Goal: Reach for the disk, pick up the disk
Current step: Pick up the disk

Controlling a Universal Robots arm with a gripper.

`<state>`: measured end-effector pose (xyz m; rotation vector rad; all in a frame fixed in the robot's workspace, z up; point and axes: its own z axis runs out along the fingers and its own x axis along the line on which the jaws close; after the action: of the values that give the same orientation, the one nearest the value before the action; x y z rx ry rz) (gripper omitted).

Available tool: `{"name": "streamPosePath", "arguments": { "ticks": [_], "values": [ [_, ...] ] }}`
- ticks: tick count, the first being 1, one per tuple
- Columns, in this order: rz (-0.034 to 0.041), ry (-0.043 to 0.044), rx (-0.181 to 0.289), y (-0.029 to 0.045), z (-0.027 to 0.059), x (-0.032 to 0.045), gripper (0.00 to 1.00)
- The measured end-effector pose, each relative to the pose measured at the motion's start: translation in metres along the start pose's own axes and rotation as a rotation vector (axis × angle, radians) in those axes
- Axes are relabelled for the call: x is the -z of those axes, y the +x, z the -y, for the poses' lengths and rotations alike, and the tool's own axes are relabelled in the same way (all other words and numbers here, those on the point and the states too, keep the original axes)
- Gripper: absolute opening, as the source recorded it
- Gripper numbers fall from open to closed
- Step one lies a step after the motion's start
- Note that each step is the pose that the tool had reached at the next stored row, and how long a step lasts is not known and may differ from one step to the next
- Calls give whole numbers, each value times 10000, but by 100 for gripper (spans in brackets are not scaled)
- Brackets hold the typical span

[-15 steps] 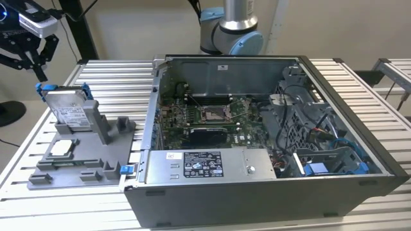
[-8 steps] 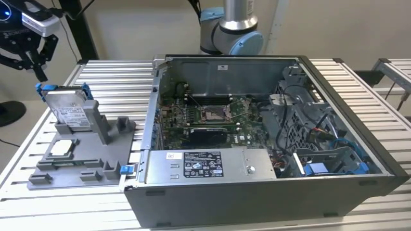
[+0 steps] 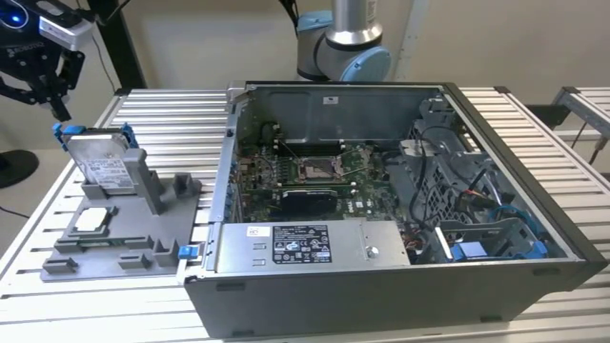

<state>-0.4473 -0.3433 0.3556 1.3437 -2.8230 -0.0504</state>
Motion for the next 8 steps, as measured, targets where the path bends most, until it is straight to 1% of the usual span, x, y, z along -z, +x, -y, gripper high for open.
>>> {"name": "streamPosePath", "arguments": {
  "ticks": [8],
  "values": [
    [-51, -1, 1442, 0, 0, 0, 0]
  ]
}}
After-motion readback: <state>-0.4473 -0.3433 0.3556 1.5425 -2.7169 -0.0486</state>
